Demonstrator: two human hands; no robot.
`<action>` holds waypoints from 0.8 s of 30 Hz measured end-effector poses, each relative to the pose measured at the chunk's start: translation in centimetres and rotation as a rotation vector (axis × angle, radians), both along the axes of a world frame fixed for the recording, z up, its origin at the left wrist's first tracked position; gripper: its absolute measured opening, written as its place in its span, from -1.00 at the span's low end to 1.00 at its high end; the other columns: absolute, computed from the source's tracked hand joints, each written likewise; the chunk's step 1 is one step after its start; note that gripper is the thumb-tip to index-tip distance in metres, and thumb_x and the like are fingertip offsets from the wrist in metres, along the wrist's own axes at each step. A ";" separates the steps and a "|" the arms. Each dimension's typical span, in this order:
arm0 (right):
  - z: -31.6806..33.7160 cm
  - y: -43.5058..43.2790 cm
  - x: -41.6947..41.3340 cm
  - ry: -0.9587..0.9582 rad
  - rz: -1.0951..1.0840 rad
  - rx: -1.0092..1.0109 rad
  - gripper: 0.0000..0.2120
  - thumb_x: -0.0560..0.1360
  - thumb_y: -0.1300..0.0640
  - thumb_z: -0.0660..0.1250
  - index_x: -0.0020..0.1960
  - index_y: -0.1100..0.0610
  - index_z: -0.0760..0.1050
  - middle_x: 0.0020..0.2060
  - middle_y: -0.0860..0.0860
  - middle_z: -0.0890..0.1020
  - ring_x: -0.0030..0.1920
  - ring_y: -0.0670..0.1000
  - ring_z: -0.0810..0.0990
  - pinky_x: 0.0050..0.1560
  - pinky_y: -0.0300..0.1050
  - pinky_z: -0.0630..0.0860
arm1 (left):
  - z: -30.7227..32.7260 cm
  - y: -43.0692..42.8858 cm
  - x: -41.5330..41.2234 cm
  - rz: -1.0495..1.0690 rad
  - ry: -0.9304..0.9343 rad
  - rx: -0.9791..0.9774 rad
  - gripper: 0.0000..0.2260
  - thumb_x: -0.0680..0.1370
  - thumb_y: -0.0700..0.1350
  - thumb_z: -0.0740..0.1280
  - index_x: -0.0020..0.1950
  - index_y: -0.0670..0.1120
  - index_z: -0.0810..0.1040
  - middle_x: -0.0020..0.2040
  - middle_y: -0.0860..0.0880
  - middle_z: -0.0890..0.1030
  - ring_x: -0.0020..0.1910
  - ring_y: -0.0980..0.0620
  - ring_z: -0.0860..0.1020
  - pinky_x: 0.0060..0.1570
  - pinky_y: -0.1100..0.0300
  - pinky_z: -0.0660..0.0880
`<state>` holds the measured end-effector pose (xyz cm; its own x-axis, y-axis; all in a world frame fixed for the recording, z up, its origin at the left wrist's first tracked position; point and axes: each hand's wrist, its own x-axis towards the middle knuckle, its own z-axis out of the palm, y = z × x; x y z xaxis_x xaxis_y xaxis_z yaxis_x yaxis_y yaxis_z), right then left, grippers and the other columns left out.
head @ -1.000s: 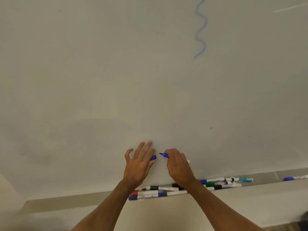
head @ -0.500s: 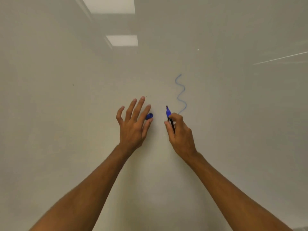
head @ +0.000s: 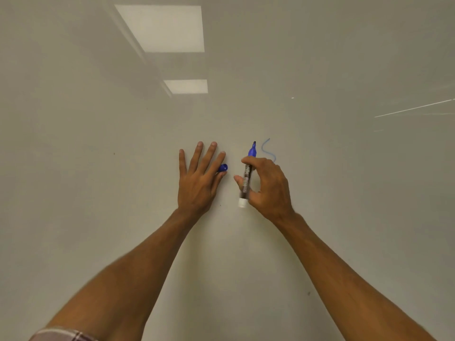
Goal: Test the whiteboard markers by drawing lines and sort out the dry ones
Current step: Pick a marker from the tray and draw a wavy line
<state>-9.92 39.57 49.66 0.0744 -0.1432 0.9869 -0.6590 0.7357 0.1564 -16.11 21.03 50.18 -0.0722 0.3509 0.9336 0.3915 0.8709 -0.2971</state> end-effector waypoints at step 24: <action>-1.4 -0.2 -2.2 -0.057 -0.018 -0.372 -0.78 0.52 0.12 0.20 -0.01 0.25 0.51 -0.36 0.06 0.54 -0.42 -0.08 0.37 -0.37 -0.08 0.46 | 0.0 0.1 -1.0 0.007 0.119 0.006 -0.57 0.70 0.07 0.05 0.52 -0.07 0.30 0.53 -0.14 0.28 0.53 -0.21 0.17 0.49 -0.27 0.01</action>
